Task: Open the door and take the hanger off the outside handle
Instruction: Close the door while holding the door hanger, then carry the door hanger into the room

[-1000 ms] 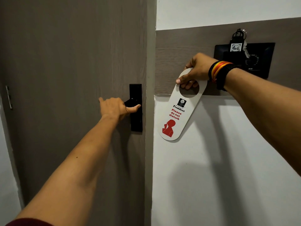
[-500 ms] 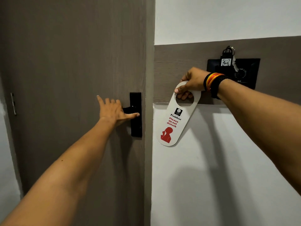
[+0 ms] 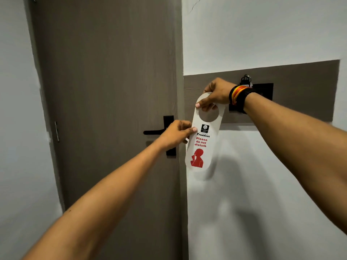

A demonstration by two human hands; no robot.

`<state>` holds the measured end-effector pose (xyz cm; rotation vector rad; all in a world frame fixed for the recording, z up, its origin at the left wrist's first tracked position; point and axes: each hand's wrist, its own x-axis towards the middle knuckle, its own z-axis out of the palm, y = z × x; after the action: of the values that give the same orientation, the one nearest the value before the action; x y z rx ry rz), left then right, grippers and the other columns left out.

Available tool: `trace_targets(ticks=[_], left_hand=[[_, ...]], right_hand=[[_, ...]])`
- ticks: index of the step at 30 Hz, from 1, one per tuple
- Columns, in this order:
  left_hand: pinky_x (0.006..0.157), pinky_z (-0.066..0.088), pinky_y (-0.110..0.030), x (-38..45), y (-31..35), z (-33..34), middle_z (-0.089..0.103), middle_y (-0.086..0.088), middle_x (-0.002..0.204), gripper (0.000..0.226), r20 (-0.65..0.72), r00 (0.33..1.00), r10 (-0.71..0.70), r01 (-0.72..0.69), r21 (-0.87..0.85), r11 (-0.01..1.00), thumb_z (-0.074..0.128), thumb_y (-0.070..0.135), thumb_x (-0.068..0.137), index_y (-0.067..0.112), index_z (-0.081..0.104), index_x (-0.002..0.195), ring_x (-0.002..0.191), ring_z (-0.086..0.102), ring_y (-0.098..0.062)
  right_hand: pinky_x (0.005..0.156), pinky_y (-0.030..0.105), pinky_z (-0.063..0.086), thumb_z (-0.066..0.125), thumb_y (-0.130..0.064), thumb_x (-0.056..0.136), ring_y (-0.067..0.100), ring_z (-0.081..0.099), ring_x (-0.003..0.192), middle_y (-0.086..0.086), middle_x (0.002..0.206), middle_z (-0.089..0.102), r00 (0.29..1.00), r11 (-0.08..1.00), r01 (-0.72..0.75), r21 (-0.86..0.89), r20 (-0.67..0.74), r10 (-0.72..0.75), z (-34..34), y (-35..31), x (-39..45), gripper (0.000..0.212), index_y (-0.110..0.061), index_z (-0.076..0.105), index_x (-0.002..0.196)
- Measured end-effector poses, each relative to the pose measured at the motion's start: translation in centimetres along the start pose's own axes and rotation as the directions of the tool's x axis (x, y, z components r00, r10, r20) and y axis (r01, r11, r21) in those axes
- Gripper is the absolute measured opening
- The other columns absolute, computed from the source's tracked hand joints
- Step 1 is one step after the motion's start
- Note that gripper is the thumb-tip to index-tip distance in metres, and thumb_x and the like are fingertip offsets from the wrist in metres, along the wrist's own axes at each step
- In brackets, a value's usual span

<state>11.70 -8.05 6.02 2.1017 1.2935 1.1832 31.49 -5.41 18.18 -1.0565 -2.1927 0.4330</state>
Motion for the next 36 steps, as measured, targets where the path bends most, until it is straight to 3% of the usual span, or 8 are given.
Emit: trace_targets(ticks=[3, 6, 9, 14, 21, 23, 29, 36], left_hand=[[0.086, 0.065, -0.039, -1.1, 2.1, 0.5, 0.079, -0.016, 0.118, 0.032, -0.010, 1.000, 0.015, -0.016, -0.092, 0.996, 0.059, 0.022, 0.106, -0.001, 0.072, 0.123, 0.104, 0.079, -0.026], [0.076, 0.065, -0.034, -1.5, 4.2, 1.2, 0.078, -0.015, 0.107, 0.033, -0.061, 0.998, 0.010, -0.022, -0.211, 0.977, 0.058, 0.020, 0.107, -0.007, 0.069, 0.123, 0.084, 0.078, -0.016], [0.073, 0.067, -0.032, -1.2, 6.2, 3.8, 0.078, -0.011, 0.103, 0.033, -0.050, 0.999, -0.019, 0.004, -0.295, 0.955, 0.059, 0.021, 0.106, -0.006, 0.070, 0.123, 0.079, 0.077, -0.013], [0.063, 0.065, -0.025, 1.1, 10.0, 12.3, 0.080, -0.005, 0.099, 0.033, 0.080, 0.996, -0.040, 0.065, -0.341, 0.938, 0.061, 0.025, 0.106, 0.001, 0.072, 0.124, 0.076, 0.079, -0.009], [0.062, 0.063, -0.024, 5.8, 16.5, 28.0, 0.079, -0.004, 0.100, 0.030, 0.248, 0.969, 0.012, 0.098, -0.422, 0.901, 0.058, 0.026, 0.107, 0.006, 0.074, 0.122, 0.079, 0.077, -0.012], [0.063, 0.064, -0.025, 6.9, 18.4, 33.1, 0.080, -0.005, 0.102, 0.030, 0.301, 0.954, 0.022, 0.120, -0.445, 0.888, 0.058, 0.027, 0.107, 0.007, 0.075, 0.122, 0.083, 0.077, -0.016], [0.060, 0.064, -0.027, 7.3, 24.5, 48.1, 0.078, -0.010, 0.100, 0.026, 0.479, 0.875, 0.070, 0.233, -0.543, 0.807, 0.058, 0.019, 0.106, 0.003, 0.071, 0.122, 0.077, 0.077, -0.018], [0.070, 0.066, -0.032, 5.3, 27.4, 62.4, 0.079, -0.013, 0.114, 0.026, 0.620, 0.783, 0.057, 0.359, -0.525, 0.772, 0.058, 0.013, 0.105, 0.007, 0.073, 0.126, 0.085, 0.078, -0.021]], right_hand=[[0.086, 0.043, 0.062, 0.087, -0.048, 0.073, 0.014, 0.076, 0.079, 0.001, 0.084, 0.081, 0.989, 0.997, 0.072, 0.028, -0.132, -0.068, -1.5, -0.2, -2.8, 0.042, -0.013, 0.078, 0.094], [0.083, 0.037, 0.059, 0.078, -0.067, 0.072, 0.019, 0.073, 0.091, 0.004, 0.101, 0.077, 0.965, 0.972, 0.049, 0.231, -0.261, 0.014, -2.0, 3.1, -7.2, 0.054, -0.021, 0.076, 0.101], [0.088, 0.045, 0.060, 0.076, -0.054, 0.081, 0.026, 0.072, 0.107, 0.010, 0.116, 0.076, 0.963, 0.899, -0.103, 0.426, -0.184, 0.197, -1.4, 9.2, -13.1, 0.043, -0.019, 0.074, 0.105], [0.070, 0.032, 0.061, 0.072, -0.018, 0.094, 0.023, 0.074, 0.091, 0.001, 0.086, 0.080, 0.926, 0.858, -0.184, 0.480, -0.207, 0.314, -3.2, 16.4, -21.2, 0.011, -0.012, 0.077, 0.102], [0.061, 0.029, 0.060, 0.076, -0.023, 0.091, 0.013, 0.074, 0.074, 0.005, 0.091, 0.081, 0.829, 0.863, -0.322, 0.391, -0.324, 0.456, -12.6, 22.9, -31.8, 0.016, -0.010, 0.078, 0.100], [0.059, 0.029, 0.060, 0.075, -0.019, 0.091, 0.013, 0.073, 0.071, 0.006, 0.089, 0.080, 0.776, 0.849, -0.368, 0.378, -0.378, 0.505, -14.9, 25.3, -35.0, 0.014, -0.008, 0.078, 0.099], [0.048, 0.023, 0.057, 0.074, -0.012, 0.091, 0.010, 0.070, 0.056, 0.005, 0.073, 0.078, 0.508, 0.747, -0.457, 0.483, -0.547, 0.665, -21.4, 32.4, -46.4, 0.016, 0.001, 0.076, 0.099], [0.044, 0.022, 0.055, 0.075, -0.011, 0.090, 0.011, 0.068, 0.049, 0.014, 0.081, 0.075, 0.201, 0.552, -0.504, 0.665, -0.531, 0.823, -24.7, 40.7, -57.2, 0.019, 0.004, 0.074, 0.100]])
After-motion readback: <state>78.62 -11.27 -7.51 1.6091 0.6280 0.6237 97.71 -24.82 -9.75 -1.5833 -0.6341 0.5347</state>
